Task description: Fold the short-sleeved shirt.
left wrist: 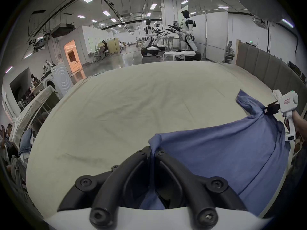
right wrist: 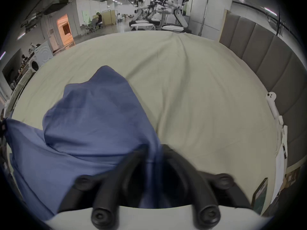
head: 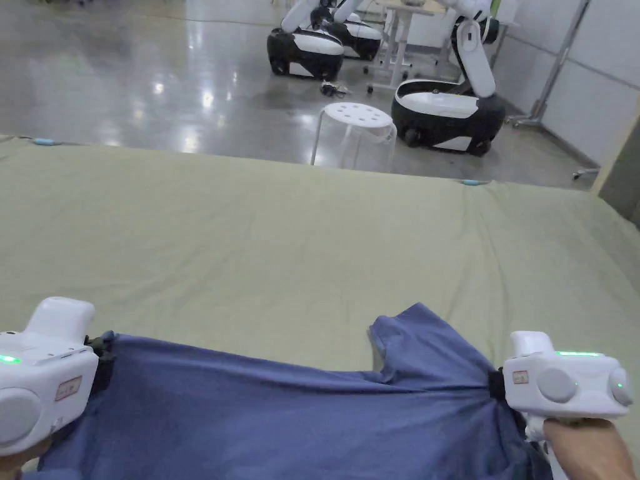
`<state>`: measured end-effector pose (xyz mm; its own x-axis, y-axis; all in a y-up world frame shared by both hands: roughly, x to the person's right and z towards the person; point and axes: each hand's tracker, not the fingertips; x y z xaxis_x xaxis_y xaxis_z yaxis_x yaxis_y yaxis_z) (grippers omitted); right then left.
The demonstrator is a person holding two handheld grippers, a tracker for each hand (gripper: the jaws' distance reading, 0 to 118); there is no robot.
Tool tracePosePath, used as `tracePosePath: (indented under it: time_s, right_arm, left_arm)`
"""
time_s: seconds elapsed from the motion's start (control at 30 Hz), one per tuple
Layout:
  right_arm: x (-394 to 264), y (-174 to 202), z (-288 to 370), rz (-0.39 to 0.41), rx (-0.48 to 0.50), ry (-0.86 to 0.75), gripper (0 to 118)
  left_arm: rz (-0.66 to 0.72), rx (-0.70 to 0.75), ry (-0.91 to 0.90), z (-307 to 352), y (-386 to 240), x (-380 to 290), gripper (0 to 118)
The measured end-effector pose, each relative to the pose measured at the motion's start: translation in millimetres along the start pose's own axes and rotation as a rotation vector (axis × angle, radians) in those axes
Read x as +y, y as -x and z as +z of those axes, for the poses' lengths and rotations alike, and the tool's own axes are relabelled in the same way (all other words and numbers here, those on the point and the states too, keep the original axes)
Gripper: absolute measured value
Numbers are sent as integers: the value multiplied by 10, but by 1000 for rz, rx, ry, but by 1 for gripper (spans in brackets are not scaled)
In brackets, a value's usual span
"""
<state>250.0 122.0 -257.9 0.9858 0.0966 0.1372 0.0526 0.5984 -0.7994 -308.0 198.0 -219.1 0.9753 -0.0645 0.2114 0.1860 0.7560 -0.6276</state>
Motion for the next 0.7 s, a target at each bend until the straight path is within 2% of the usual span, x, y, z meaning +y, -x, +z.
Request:
tracePosePath:
  time_s: [0.03, 0.13, 0.23, 0.33, 0.43, 0.53, 0.63, 0.7]
  right_arm:
    - [7, 23, 131, 22, 26, -38, 6]
    - [-30, -8, 653, 66, 66, -176, 6]
    - [-206, -135, 1309, 55, 102, -292, 6]
    - [-571, -216, 1867, 77, 107, -376, 6]
    - [-1053, -256, 2174, 69, 120, -367, 6]
    - [-1591, -217, 2150, 83, 75, -318, 6]
    - [-2043, -163, 1915, 49, 58, -190, 6]
    - [-2209, -148, 1817, 8, 51, -186, 6]
  left_arm:
    - [6, -1, -16, 45, 14, -11, 5]
    - [29, 3, -82, 220, 97, -37, 5]
    - [58, -10, -146, 644, 158, -111, 5]
    - [79, -24, -181, 1158, 155, -334, 5]
    - [79, -26, -146, 1498, 133, -756, 5]
    - [85, -26, -17, 1526, 77, -1269, 5]
    - [77, -34, 97, 1360, -27, -1699, 5]
    - [45, -8, 79, 1273, -99, -1842, 5]
